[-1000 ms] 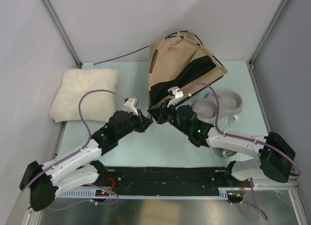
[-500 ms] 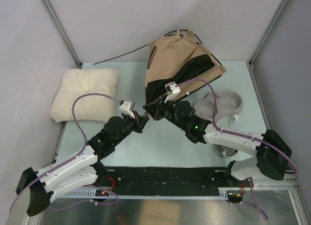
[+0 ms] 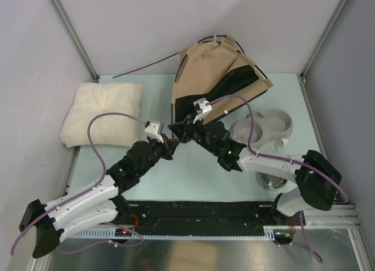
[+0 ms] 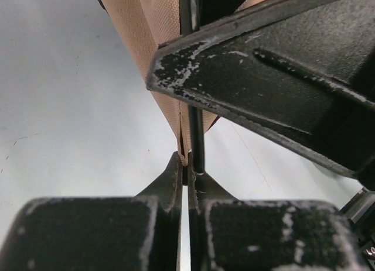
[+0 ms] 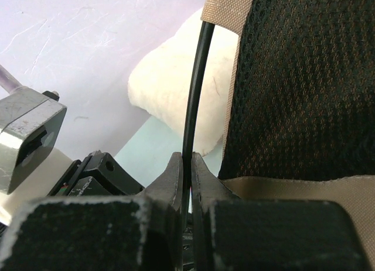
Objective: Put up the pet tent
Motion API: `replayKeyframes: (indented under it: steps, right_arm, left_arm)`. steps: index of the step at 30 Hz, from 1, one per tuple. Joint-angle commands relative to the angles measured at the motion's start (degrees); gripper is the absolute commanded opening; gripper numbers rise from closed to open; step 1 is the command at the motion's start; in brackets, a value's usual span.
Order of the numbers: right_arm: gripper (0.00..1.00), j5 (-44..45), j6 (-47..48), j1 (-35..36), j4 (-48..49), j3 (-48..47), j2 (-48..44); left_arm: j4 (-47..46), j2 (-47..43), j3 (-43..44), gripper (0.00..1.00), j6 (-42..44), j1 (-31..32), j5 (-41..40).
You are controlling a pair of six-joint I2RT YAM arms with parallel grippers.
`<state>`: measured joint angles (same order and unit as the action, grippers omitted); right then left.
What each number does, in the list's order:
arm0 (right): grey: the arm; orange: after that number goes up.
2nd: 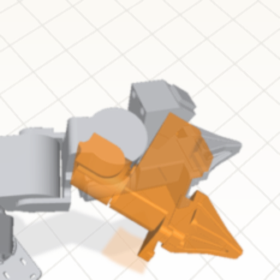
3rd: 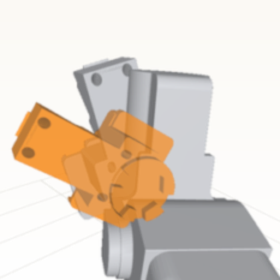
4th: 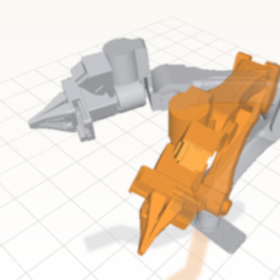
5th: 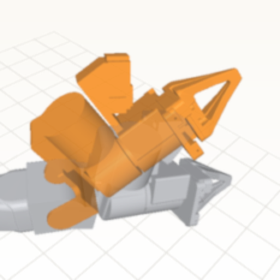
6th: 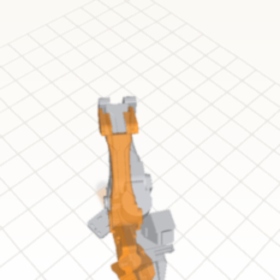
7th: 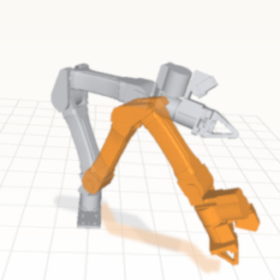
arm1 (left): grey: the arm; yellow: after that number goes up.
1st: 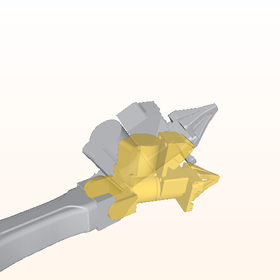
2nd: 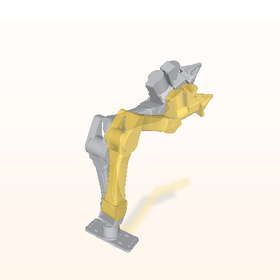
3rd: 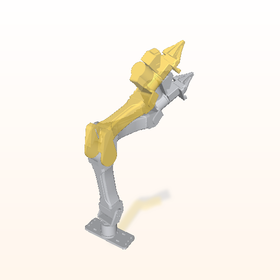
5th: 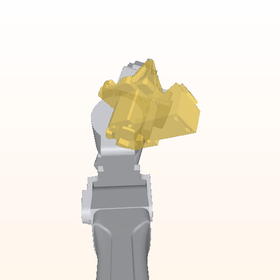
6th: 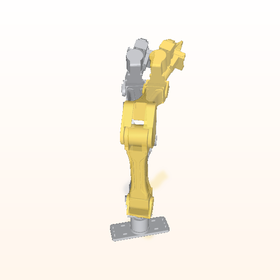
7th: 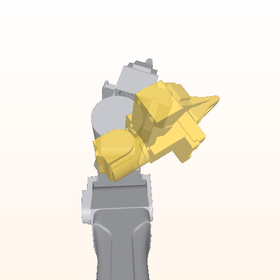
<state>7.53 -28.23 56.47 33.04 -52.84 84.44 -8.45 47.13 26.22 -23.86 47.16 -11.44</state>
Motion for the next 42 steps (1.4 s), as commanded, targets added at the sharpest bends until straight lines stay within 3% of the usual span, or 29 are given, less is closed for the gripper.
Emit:
replayKeyframes:
  steps: [1,15,27,42]
  right_arm:
    - [0.00,10.33,5.54,-4.18,16.08,-4.90,0.66]
    - [0.00,13.19,9.45,-4.92,16.63,-4.87,0.46]
    - [0.00,9.36,4.01,-6.92,10.25,-5.08,-4.24]
    - [0.00,9.33,3.41,-6.97,10.69,-4.93,-0.94]
  left_arm:
    - [9.52,1.54,-1.70,0.00,0.09,1.78,3.34]
    - [9.52,3.07,-2.97,0.00,-1.66,1.63,3.15]
    - [8.80,5.61,-3.32,0.00,-2.64,0.71,4.35]
    - [8.73,5.49,-3.19,0.00,-2.36,0.63,4.62]
